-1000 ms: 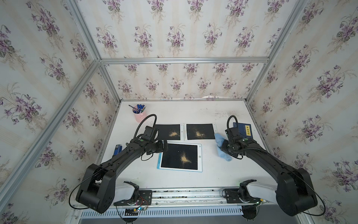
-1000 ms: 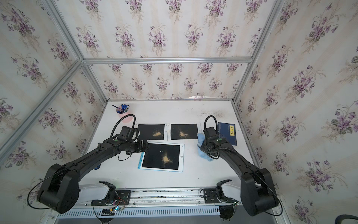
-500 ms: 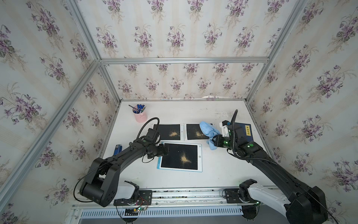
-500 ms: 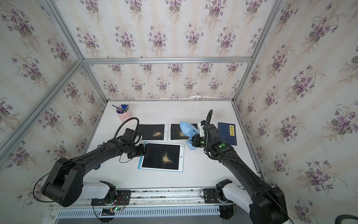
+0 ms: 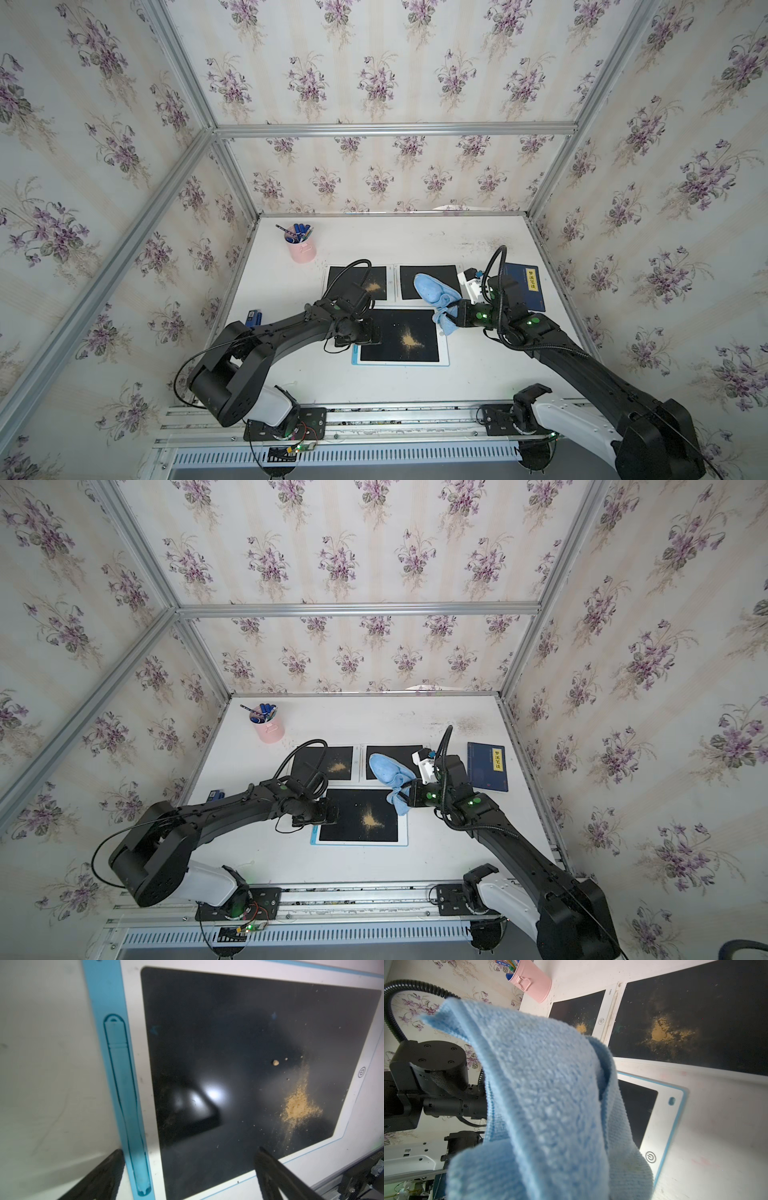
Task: Wipe the drawing tablet
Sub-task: Move the drawing tablet to the center of the board.
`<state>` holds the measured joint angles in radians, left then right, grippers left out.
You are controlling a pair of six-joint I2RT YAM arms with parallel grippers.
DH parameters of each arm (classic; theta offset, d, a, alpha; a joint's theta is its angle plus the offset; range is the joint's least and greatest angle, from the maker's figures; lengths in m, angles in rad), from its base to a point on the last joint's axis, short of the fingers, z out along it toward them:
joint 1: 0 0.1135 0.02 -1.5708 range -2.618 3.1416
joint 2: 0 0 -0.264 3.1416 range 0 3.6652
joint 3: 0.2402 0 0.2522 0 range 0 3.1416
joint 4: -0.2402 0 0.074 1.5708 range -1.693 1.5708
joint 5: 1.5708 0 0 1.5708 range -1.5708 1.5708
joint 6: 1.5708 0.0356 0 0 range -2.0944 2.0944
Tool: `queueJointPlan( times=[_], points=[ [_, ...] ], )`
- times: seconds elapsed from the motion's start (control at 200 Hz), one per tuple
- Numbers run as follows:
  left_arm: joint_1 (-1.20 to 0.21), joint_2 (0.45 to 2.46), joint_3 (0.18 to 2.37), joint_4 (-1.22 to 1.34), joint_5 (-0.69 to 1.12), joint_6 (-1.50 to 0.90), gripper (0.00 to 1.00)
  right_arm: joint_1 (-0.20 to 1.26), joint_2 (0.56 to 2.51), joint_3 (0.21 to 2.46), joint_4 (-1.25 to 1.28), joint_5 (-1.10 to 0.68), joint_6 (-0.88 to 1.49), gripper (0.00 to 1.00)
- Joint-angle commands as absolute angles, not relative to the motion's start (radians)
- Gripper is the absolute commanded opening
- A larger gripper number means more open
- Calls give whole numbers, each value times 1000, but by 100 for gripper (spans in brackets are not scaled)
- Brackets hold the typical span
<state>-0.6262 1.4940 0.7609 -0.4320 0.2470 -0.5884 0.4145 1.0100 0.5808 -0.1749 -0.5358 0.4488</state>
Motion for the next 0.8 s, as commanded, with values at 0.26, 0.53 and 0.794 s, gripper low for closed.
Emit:
queueJointPlan(
  times=[0.26,0.53,0.794],
  points=[
    [-679,1500,809,-584,93,-621,97,415,940,534,-149,-536,498,0],
    [-684,1470,849,-688,0,-562,83,443,950,459,138,-838,638,0],
    [-684,1488,844,-636,8,-518,66,634,1167,520,269,-848,652,0]
  ],
)
